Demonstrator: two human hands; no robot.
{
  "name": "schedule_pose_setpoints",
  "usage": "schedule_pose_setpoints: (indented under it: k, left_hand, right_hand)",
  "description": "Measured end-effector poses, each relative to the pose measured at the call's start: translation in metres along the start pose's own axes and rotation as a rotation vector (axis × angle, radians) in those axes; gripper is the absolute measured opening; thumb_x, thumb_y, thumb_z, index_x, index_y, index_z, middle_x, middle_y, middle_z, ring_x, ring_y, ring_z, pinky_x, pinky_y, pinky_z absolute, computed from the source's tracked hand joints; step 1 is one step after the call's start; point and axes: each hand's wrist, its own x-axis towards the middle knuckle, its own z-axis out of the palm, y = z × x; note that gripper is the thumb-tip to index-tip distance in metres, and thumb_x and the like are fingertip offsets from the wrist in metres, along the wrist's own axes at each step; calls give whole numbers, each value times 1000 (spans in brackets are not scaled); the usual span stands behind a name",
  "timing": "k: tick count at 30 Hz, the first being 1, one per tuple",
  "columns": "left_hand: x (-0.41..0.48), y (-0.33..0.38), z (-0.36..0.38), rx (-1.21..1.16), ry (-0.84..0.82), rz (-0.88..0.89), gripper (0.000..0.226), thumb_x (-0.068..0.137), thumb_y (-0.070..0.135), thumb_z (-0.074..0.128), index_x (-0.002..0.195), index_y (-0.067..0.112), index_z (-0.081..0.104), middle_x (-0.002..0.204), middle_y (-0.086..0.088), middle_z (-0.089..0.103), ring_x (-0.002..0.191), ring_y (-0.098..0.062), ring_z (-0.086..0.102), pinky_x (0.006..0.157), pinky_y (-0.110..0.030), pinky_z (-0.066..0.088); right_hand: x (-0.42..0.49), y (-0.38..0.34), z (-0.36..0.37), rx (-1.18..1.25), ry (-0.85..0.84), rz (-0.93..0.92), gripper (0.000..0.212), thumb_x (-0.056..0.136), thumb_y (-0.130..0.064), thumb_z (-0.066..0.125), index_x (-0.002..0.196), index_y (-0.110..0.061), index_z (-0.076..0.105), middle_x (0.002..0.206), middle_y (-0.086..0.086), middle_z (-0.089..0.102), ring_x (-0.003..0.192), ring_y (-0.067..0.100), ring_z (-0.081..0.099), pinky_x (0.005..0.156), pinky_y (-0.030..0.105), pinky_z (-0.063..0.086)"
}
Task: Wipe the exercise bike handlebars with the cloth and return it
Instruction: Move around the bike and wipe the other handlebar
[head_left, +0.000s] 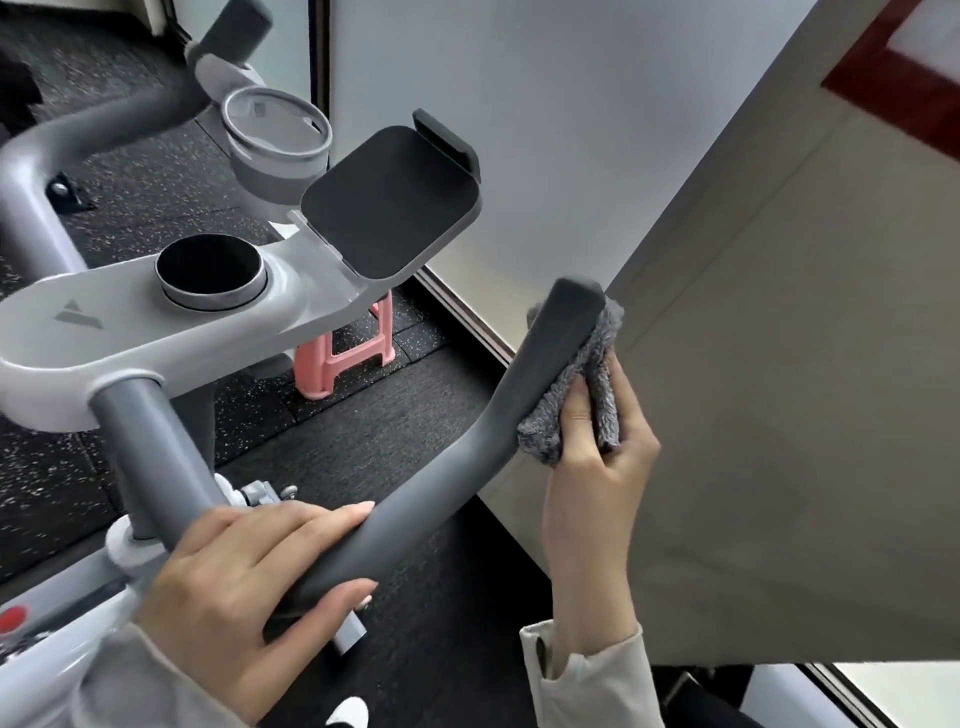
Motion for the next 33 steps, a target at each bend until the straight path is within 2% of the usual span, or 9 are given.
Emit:
schedule_pose_setpoints:
  k: [7,10,12,15,18,22,26,30,33]
  left_hand:
    - [-2,-4,-3,16,1,92,49,89,47,44,103,8,71,86,-3,71,86,-9,51,91,-18,32]
    - [-2,-12,-8,-30,-20,183,42,83,39,53,110,11,68,93,-4,71,89,-10,53,85,-24,41]
    - [-1,-22,-13,-66,-54,246,40,81,37,56,112,13,66,97,-3,71,91,-10,56,80,-31,44]
    - [2,-42,-26,-56,-117,334,43,86,44,51,104,11,72,95,0,72,87,-12,60,79,-35,44]
    - [8,-66,-39,-28,-195,451,43,87,45,47,100,14,74,90,4,73,81,-16,69,84,-36,42]
    - [17,-94,-51,-15,-233,567,35,76,36,56,97,16,75,96,3,74,92,-18,70,91,-41,39]
    - [36,-123,-64,0,-250,637,38,72,36,57,97,14,76,97,-1,74,96,-23,68,92,-46,37]
    - [57,-152,-79,19,-316,631,42,70,40,55,97,16,76,96,-1,74,103,-17,56,96,-43,32]
    - [69,-166,-86,46,-356,618,44,68,40,51,96,16,76,94,-2,74,99,-24,66,94,-42,38]
  right_hand:
    - [-53,10,8,-74,81,17,40,88,-19,55,128,-14,59,123,-6,67,119,9,59,106,38,45]
    - [-72,13,15,-68,104,50,39,90,-19,54,128,-15,59,124,-8,67,120,6,58,105,33,44]
    - [-85,16,20,-41,138,89,38,89,-20,54,127,-16,60,123,-7,68,120,8,59,105,36,44]
    - [-106,17,31,5,216,137,37,88,-21,55,124,-15,62,121,-5,69,119,12,60,107,43,44]
    - [-128,16,44,24,269,186,39,88,-21,53,126,-15,60,124,-3,68,120,15,59,108,49,40]
    - [-159,14,63,33,337,202,42,90,-20,50,131,-14,56,130,-2,64,125,14,55,110,48,37]
    - [-188,18,94,21,527,168,43,89,-20,51,131,-19,56,132,-8,62,127,9,53,111,44,38]
    - [-213,28,137,51,746,156,46,89,-22,53,135,-18,52,137,-6,58,129,8,50,111,43,37]
    - [-221,33,163,79,851,147,43,93,-17,54,136,-18,50,136,-7,58,127,6,51,110,39,40]
